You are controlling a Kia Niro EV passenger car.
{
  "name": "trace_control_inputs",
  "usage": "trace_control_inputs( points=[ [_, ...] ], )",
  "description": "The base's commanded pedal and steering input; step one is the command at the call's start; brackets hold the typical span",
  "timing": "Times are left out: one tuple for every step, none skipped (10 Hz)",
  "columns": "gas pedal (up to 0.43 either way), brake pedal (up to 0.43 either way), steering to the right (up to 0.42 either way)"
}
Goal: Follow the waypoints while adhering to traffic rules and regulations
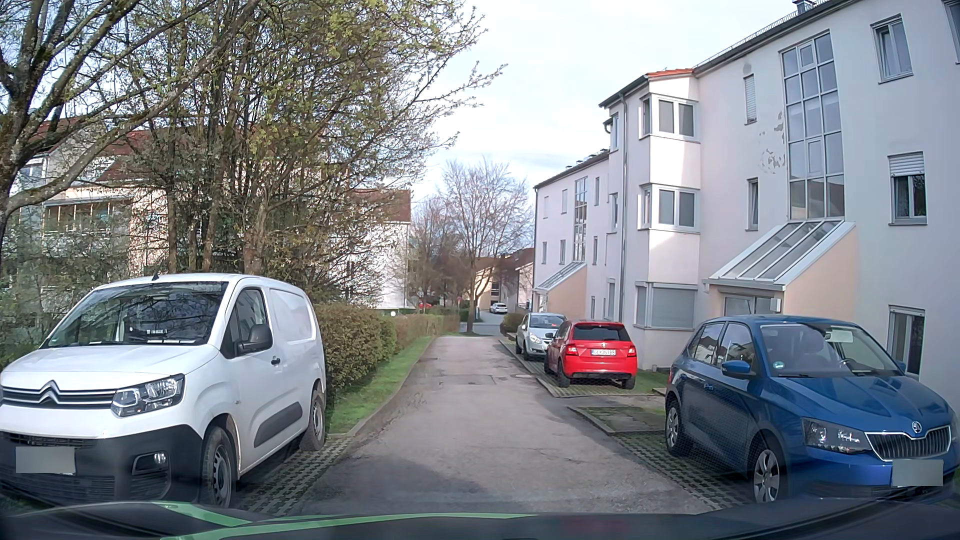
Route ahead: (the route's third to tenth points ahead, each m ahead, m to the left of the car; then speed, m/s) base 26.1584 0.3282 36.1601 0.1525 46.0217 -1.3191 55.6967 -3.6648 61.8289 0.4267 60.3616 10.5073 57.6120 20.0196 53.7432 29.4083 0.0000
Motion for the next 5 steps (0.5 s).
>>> trace_control_inputs(
  points=[
    [0.0,0.646,0.008],
    [0.0,0.646,0.008],
    [0.0,0.646,0.008],
    [0.0,0.652,0.008],
    [0.0,0.646,0.008]
  ],
)
